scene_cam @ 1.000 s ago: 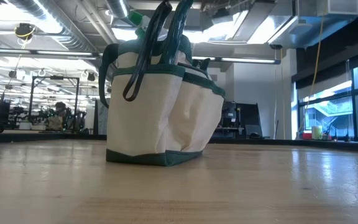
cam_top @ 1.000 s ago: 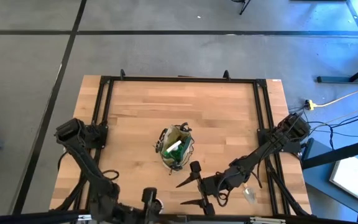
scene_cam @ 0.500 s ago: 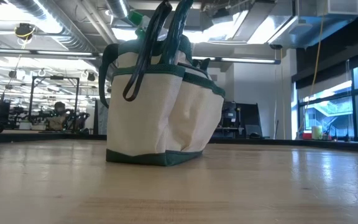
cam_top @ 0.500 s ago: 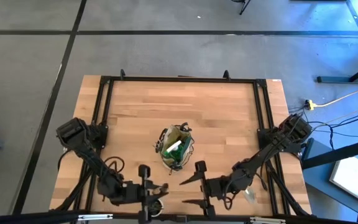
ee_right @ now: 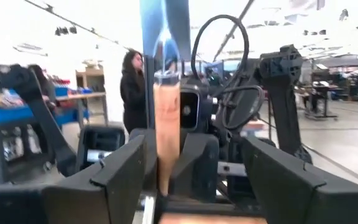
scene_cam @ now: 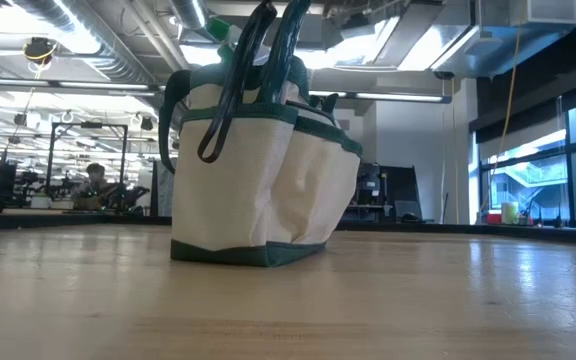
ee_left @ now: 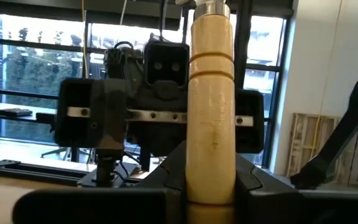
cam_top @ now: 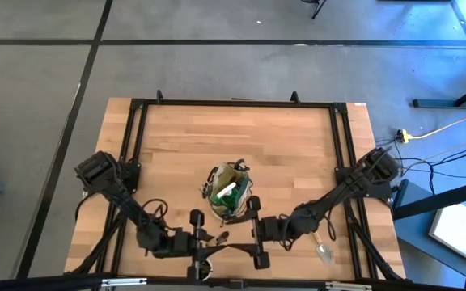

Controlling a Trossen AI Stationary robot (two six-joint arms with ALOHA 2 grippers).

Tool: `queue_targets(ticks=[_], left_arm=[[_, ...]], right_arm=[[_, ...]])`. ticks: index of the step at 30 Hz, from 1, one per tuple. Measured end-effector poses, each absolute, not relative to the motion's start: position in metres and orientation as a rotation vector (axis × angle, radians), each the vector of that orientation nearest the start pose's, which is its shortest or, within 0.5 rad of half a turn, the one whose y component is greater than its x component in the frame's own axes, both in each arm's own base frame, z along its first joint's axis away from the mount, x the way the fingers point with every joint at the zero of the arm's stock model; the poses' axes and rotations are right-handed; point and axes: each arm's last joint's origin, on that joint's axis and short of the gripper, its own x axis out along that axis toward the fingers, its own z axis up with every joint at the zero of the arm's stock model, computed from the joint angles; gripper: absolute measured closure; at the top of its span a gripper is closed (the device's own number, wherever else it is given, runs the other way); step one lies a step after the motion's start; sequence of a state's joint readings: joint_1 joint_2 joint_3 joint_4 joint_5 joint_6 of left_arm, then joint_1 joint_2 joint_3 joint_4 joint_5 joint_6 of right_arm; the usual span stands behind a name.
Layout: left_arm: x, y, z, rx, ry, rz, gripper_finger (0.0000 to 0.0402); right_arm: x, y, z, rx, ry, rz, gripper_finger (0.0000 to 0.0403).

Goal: Pick & Place Garden tools in Gardening bag
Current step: Put the left brown trowel into the side pocket of the green gardening bag

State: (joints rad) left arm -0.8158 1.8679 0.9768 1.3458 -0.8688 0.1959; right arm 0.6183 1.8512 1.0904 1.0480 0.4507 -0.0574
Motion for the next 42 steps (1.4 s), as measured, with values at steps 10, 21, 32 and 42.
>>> queue_targets(ticks=[10, 21, 32, 42], left_arm=[[0.281, -0.251, 0.239, -0.133, -0.277, 0.121, 0.0358], [0.281, -0.250, 0.236, -0.118, -0.243, 0.183, 0.0358], [0.280, -0.251, 0.236, -0.107, -0.241, 0.190, 0.0358], [0.278, -0.255, 0.232, -0.090, -0.206, 0.191, 0.0359]], right_arm=[[0.356, 0.228, 0.261, 0.100, -0.271, 0.175, 0.0140], [0.366, 0.239, 0.269, 0.082, -0.192, 0.076, 0.0141], [0.365, 0.240, 0.270, 0.128, -0.197, 0.066, 0.0258], [0.362, 0.244, 0.267, 0.149, -0.173, 0.050, 0.0335]])
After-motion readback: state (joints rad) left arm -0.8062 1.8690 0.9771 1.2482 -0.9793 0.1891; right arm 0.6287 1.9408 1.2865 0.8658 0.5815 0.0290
